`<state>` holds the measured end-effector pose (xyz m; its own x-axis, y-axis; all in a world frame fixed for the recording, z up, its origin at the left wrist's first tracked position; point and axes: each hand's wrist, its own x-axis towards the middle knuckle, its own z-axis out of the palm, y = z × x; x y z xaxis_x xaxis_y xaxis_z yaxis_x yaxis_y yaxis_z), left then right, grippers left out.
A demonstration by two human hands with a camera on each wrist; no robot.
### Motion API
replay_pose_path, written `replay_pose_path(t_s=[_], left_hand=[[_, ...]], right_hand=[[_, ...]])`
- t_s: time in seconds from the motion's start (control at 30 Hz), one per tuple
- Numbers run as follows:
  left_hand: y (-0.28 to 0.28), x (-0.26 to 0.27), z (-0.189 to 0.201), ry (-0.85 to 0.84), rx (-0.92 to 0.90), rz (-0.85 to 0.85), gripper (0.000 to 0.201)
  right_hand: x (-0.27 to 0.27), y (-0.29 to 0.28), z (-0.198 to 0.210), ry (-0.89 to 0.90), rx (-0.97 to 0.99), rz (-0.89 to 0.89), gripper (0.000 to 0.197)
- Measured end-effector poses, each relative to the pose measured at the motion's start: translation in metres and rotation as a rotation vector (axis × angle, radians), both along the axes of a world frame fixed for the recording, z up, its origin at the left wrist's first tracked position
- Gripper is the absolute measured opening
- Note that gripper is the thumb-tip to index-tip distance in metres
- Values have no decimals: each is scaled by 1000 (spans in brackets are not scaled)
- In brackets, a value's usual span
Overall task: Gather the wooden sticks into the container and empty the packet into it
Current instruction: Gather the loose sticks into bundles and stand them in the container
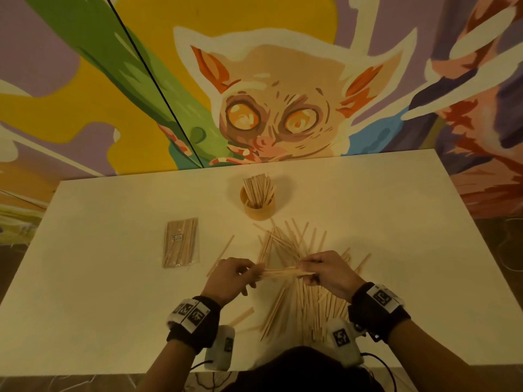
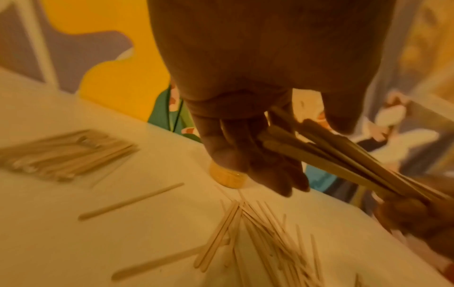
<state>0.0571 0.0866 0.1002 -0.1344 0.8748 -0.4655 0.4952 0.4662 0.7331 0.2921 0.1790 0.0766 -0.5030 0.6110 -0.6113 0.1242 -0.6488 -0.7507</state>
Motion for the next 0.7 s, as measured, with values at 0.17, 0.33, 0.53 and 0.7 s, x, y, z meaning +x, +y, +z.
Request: replay_pose_path(t_s=[0.17,0.33,0.53,0.7], left_hand=[[-3,6,-1,-387,-64,416,52],[7,30,0,-531,24,522,32],[16,42,0,-602,62,643,26],[17,41,-5,-610,83,726,27]], right_hand=[[-13,0,7,16,17,-8,19],[-32,-3,17,-59,203,22,17],[-40,-7,23,-133,378,-11,26],[-38,-6,27,-59,408,-65,28]])
